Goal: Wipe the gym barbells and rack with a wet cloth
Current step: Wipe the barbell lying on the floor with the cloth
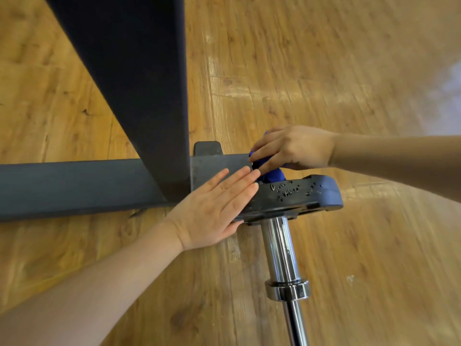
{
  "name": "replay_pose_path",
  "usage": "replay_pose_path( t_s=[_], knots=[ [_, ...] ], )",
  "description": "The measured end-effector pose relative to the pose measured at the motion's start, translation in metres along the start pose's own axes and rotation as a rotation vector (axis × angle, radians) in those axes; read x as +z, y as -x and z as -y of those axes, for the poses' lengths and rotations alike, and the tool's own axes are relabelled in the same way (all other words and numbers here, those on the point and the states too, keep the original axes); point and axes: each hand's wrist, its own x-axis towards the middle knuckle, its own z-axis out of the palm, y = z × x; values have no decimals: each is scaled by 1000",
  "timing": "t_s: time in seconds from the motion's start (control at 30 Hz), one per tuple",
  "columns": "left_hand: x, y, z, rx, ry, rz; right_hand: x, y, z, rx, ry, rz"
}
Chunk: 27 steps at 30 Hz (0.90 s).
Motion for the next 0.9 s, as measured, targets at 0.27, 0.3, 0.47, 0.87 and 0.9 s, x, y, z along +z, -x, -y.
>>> replay_pose_path(
  t_s=[0.27, 0.3, 0.47, 0.87, 0.9],
  knots=[
    [3, 2, 0, -5, 33, -22, 16, 13, 7, -33, -80, 35],
    [4, 2, 0, -5, 33, -18, 14, 15, 7, -49, -72, 55],
    [5, 3, -1, -5, 50, -18, -1, 14, 5, -177, -20, -1],
    [4, 1, 1, 0, 75, 2, 3, 11, 8, -267, -105, 51],
    [4, 2, 1, -1, 76, 1, 1, 11, 7, -292, -77, 55]
  ],
)
